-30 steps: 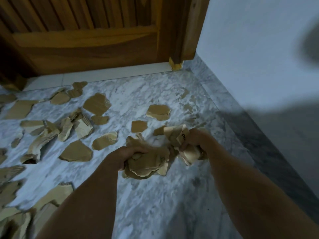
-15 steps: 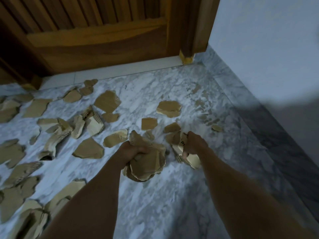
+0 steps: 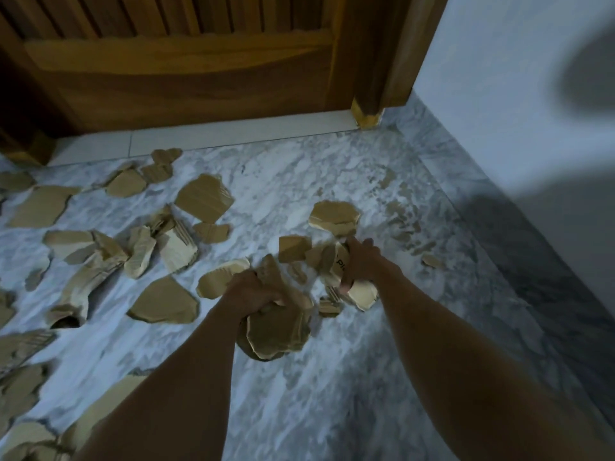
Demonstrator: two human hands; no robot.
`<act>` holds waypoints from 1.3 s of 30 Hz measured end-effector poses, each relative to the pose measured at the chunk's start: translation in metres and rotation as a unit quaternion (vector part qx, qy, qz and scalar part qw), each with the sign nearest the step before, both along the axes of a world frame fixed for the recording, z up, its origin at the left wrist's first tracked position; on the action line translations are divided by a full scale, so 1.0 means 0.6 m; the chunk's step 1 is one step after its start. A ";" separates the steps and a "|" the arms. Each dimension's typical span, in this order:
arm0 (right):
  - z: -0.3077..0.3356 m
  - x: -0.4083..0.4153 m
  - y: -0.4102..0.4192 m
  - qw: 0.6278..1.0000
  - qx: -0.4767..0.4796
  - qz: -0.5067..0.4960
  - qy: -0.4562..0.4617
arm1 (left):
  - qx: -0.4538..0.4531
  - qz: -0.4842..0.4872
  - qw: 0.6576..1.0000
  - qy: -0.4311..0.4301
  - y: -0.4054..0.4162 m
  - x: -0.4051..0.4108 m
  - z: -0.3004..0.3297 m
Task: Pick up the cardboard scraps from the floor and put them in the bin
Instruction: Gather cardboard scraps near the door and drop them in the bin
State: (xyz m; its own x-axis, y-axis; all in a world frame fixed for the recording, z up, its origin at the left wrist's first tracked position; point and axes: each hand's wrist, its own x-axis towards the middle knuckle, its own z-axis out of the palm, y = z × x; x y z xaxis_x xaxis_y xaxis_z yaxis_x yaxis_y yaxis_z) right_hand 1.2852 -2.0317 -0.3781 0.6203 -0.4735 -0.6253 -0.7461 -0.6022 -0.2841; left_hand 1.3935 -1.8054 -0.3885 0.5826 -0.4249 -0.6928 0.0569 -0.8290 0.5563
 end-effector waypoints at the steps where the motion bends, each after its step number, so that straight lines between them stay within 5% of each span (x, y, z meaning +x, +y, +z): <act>1: 0.001 0.000 0.002 1.000 -0.017 0.010 0.015 | 0.025 -0.016 0.999 -0.015 -0.007 -0.003 0.002; 5: 0.006 -0.004 -0.004 0.999 -0.009 -0.009 -0.046 | 0.012 -0.068 0.997 -0.045 -0.031 0.001 0.016; 9: 0.053 -0.014 -0.019 0.976 0.119 -0.099 -0.155 | -0.022 -0.054 0.998 0.004 -0.016 0.025 0.026; 14: 0.044 -0.042 0.058 0.989 0.128 0.060 -0.034 | -0.078 0.146 0.986 0.005 0.033 0.039 0.043; 17: 0.014 -0.062 0.104 0.993 0.082 0.080 -0.007 | -0.094 0.264 0.958 -0.058 0.062 0.058 -0.002; 21: 0.011 -0.057 0.113 0.998 0.029 0.064 -0.002 | -0.170 0.360 0.917 -0.033 0.066 0.016 0.023; 27: 0.003 -0.034 0.130 0.978 0.001 -0.159 -0.134 | -0.241 0.380 0.893 -0.002 0.037 -0.015 0.010; 34: 0.006 -0.005 0.195 0.961 -0.073 -0.196 -0.183 | -0.261 0.362 0.891 0.090 0.010 -0.055 0.051; 39: 0.030 0.027 0.161 0.961 0.054 -0.172 -0.208 | -0.254 0.339 0.904 0.061 0.056 0.001 0.065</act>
State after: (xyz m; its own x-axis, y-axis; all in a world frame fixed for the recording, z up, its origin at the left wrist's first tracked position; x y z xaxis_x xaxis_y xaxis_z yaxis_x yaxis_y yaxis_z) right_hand 1.3012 -1.9348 -0.3603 0.6450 -0.6423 -0.4141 -0.7047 -0.2902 -0.6475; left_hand 1.3941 -1.7717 -0.3493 0.7614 -0.2793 -0.5850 0.5425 -0.2195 0.8109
